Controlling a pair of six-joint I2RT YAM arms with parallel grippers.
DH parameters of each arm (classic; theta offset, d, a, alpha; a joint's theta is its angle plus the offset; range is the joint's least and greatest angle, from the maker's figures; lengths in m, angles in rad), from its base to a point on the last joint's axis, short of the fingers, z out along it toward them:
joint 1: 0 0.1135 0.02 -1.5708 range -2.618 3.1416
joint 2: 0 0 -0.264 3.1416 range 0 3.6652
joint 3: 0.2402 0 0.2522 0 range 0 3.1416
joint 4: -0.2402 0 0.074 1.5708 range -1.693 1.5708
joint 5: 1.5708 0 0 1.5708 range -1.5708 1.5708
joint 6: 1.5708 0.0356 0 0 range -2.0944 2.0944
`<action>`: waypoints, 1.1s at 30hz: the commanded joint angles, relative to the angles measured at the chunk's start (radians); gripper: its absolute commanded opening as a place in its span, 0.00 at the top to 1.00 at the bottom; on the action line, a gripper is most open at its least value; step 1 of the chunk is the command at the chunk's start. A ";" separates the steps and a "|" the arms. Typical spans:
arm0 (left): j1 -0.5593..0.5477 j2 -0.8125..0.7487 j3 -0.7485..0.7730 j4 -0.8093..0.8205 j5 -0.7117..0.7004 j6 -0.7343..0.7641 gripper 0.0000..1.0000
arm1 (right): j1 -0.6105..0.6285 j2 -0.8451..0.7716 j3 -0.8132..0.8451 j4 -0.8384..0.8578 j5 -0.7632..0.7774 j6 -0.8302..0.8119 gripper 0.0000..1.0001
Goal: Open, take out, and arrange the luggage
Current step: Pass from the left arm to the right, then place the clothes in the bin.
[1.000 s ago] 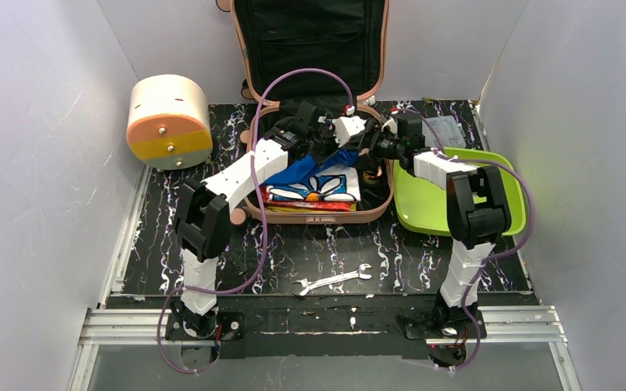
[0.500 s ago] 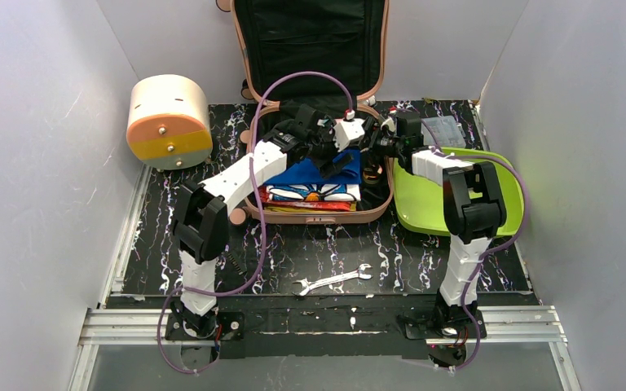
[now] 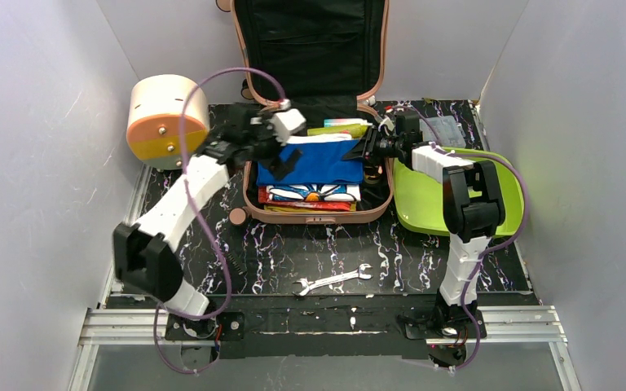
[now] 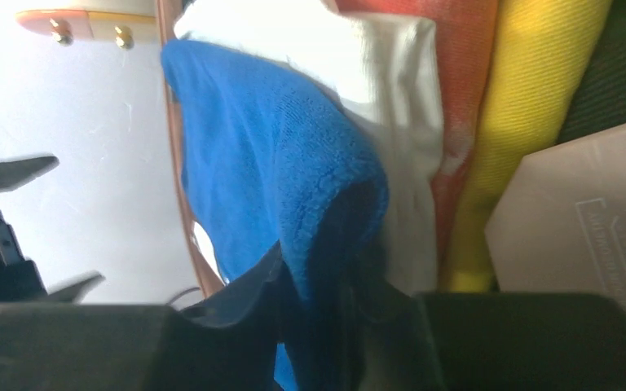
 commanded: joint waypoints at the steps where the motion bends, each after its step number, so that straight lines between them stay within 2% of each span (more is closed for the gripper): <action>1: 0.155 -0.237 -0.177 -0.059 0.054 -0.038 0.02 | -0.001 0.029 0.057 -0.081 -0.019 -0.126 0.81; 2: 0.200 -0.284 -0.221 -0.079 0.062 -0.037 0.02 | 0.003 0.034 0.066 -0.089 -0.029 -0.137 0.93; 3: 0.245 -0.335 -0.269 -0.090 0.067 -0.034 0.02 | 0.007 0.038 0.078 -0.107 -0.033 -0.151 0.99; 10: 0.556 -0.689 -0.540 -0.215 0.052 0.050 0.02 | 0.035 -0.003 0.142 -0.236 0.024 -0.244 0.99; 13: 0.635 -0.793 -0.598 -0.269 0.058 0.075 0.02 | 0.031 -0.044 0.175 -0.340 0.097 -0.334 0.99; 18: 0.659 -0.893 -0.672 -0.305 0.073 0.047 0.02 | 0.020 -0.111 0.185 -0.525 0.223 -0.547 0.99; 22: 0.673 -0.964 -0.729 -0.280 0.093 0.015 0.02 | -0.018 -0.147 0.133 -0.628 0.283 -0.654 0.99; 26: 0.698 -1.002 -0.742 -0.287 0.095 0.022 0.02 | -0.064 -0.192 0.089 -0.723 0.375 -0.717 0.99; 30: 0.737 -1.010 -0.751 -0.283 0.158 0.016 0.02 | -0.092 -0.261 0.072 -0.804 0.427 -0.770 0.99; 33: 0.762 -1.010 -0.752 -0.283 0.187 0.012 0.02 | -0.098 -0.348 0.035 -0.800 0.466 -0.797 0.99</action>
